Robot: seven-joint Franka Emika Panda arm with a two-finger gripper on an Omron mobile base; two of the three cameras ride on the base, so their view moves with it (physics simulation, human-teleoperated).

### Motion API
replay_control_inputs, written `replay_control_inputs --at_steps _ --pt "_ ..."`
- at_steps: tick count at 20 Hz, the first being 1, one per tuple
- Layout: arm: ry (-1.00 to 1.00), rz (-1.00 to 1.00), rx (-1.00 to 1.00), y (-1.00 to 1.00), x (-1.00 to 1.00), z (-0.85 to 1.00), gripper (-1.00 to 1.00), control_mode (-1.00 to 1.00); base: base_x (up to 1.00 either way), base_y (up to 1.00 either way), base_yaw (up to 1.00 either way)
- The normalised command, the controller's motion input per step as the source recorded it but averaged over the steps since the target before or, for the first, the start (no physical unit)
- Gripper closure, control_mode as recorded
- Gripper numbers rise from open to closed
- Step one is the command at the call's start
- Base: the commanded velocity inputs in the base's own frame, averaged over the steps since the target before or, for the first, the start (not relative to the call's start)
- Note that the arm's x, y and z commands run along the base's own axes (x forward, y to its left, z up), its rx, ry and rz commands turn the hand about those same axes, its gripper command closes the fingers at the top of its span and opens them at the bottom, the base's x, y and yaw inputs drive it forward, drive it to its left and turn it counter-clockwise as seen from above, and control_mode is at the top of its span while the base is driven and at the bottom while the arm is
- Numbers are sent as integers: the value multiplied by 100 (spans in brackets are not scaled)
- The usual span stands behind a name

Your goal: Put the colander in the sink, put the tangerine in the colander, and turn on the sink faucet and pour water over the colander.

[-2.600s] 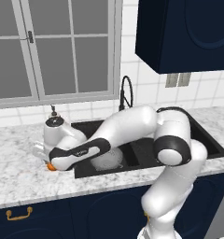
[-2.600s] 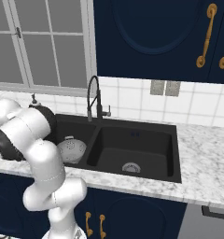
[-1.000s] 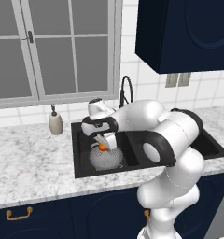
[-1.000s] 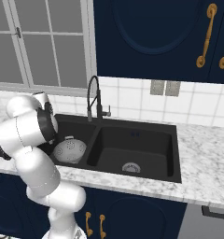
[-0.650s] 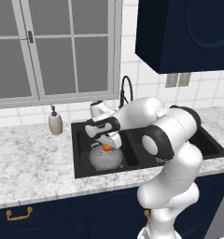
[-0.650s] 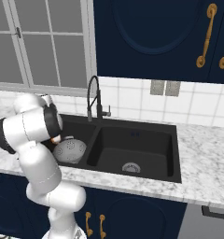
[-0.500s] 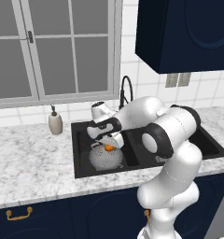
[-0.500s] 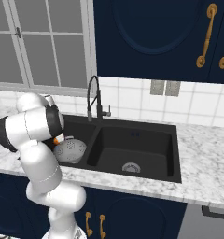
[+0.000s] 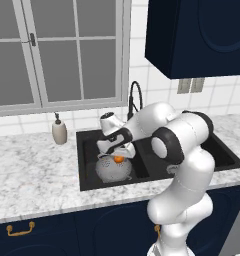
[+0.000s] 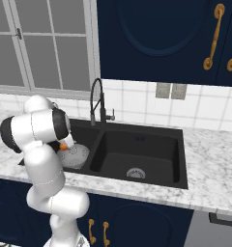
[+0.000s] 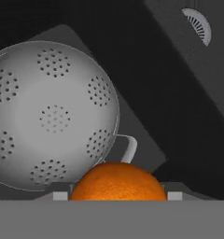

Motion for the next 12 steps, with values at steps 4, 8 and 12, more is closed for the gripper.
replay_control_inputs --at_steps 4,8,12 --pt "0 14 11 -2 24 -28 100 -100 0 0 0" --pt "0 10 14 -7 35 -26 100 -100 0 0 0" --pt "0 8 5 -2 36 -31 100 -100 0 0 0"
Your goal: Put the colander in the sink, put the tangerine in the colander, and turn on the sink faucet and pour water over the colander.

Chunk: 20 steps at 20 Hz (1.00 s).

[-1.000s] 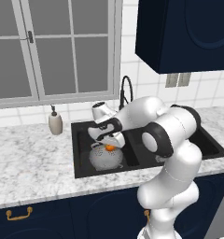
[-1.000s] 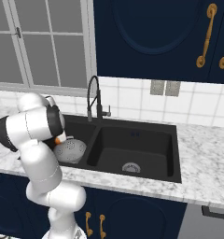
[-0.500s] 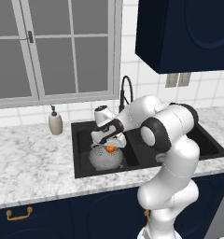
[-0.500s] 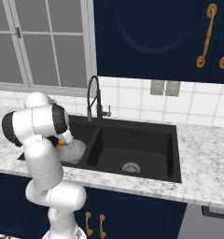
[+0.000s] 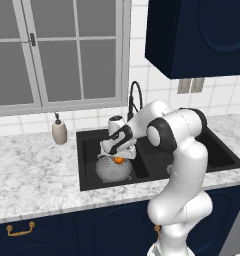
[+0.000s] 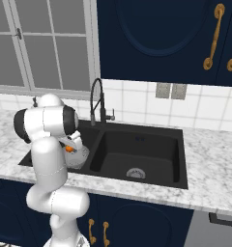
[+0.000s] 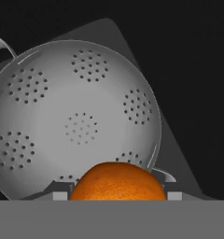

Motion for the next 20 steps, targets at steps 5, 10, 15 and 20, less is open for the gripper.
replay_control_inputs --at_steps 5,10,15,20 --pt "0 2 0 10 45 -32 100 -100 0 0 0" --pt "1 1 2 9 50 -31 100 -100 0 0 0" --pt "4 0 3 5 41 -39 100 -100 0 0 0" --pt "5 1 3 11 38 -36 100 -100 0 0 0"
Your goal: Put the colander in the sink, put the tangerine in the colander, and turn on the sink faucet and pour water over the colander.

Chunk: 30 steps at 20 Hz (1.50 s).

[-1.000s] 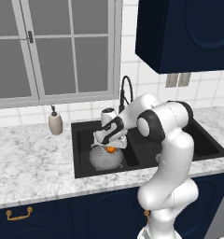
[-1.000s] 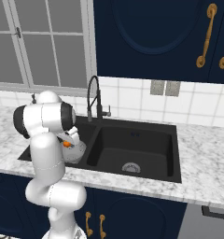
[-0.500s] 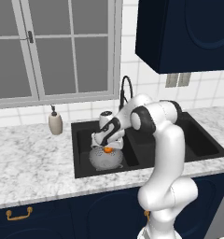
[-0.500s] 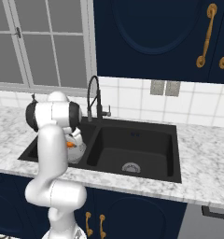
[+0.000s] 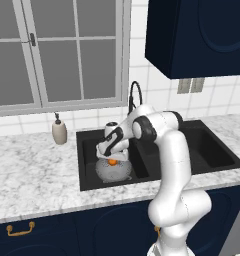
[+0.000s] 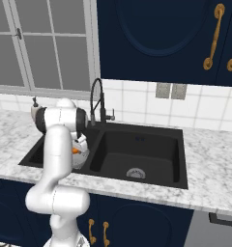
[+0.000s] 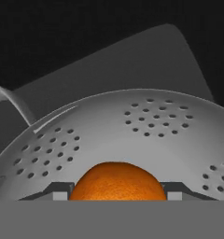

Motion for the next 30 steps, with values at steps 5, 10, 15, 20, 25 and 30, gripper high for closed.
replay_control_inputs --at_steps 5,10,15,20,25,30 --pt "2 1 0 11 15 -31 100 -100 0 0 0" --pt "0 0 0 8 0 -22 100 -100 0 0 0" --pt "0 0 0 4 -1 -17 100 -100 0 0 0" --pt "0 0 0 0 -32 0 -100 -100 0 0 0" --pt "0 0 0 -2 -50 3 -100 -100 0 0 0" --pt "0 0 0 -4 -39 14 -100 -100 0 0 0"
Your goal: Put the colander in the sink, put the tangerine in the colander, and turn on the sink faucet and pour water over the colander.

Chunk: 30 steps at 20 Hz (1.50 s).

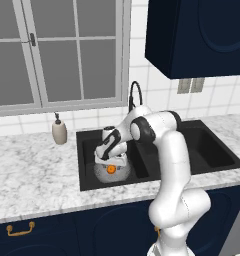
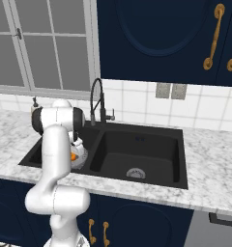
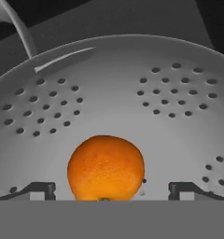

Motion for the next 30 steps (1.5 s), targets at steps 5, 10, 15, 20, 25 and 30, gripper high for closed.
replay_control_inputs --at_steps 5,10,15,20,25,30 --pt "0 0 0 -3 -32 47 -100 -100 0 0 0" --pt "-6 0 0 -1 -49 75 -100 -100 0 0 0" --pt "-8 -1 0 -2 -56 82 -100 -100 0 0 0" --pt "-3 0 2 -12 -70 67 -100 -100 0 0 0" --pt "0 0 7 -14 -64 65 -100 -100 0 0 0" --pt "0 0 3 -16 -64 66 -100 -100 0 0 0"
